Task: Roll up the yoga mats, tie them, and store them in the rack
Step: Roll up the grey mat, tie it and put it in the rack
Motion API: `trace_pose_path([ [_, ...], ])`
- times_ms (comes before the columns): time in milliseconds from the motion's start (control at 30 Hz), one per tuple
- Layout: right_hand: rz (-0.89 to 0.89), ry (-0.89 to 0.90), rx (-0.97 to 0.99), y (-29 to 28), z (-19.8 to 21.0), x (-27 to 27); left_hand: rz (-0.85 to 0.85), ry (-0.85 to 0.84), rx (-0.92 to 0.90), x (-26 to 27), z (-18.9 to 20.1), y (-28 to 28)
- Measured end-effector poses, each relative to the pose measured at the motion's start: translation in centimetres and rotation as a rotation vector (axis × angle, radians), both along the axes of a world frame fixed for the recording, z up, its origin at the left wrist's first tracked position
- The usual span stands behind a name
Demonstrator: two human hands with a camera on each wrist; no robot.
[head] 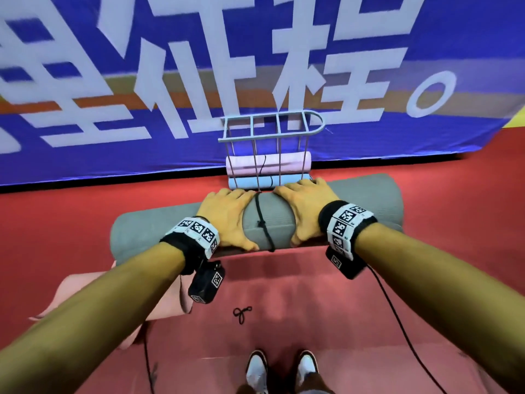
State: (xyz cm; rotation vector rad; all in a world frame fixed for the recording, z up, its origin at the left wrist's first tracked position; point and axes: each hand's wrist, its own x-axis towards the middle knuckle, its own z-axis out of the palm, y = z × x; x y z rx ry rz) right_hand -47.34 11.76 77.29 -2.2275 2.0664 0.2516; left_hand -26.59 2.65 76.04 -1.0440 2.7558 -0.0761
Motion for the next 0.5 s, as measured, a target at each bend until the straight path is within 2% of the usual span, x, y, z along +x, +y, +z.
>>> trace_pose_path([
  [67,-0.007,-0.009,-0.006,-0.4,2.9,-0.4,-0.002,-0.001,-0.012,-0.4,3.1,-0.4],
  [200,-0.029,-0.018,-0.027,-0.9,5.3,-0.6,-0.018,0.010,-0.048,-1.0,6.0,-1.2],
  [400,-0.050,-0.003,-0.069,-0.7,6.0,-1.2,-0.027,0.040,-0.103,-1.8,7.0,-1.5],
  [500,-0.060,0.072,-0.054,-0.2,5.4,-1.4,-0.038,0.035,-0.118,-2.2,6.8,-1.4],
])
